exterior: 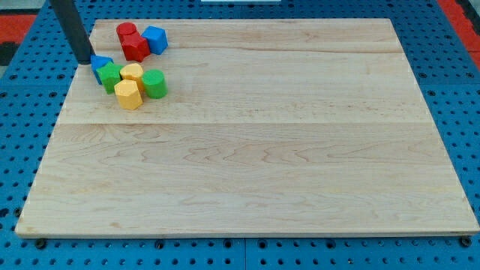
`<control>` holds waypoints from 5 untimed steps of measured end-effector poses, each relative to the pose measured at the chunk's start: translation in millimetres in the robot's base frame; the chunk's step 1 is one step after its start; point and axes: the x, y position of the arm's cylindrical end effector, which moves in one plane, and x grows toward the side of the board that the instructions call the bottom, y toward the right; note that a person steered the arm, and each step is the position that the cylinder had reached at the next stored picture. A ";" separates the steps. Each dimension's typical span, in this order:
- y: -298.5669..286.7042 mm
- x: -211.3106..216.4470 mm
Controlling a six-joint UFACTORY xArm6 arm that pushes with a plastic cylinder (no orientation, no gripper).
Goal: Push the group of block down and right
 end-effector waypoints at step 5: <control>75.2 36.9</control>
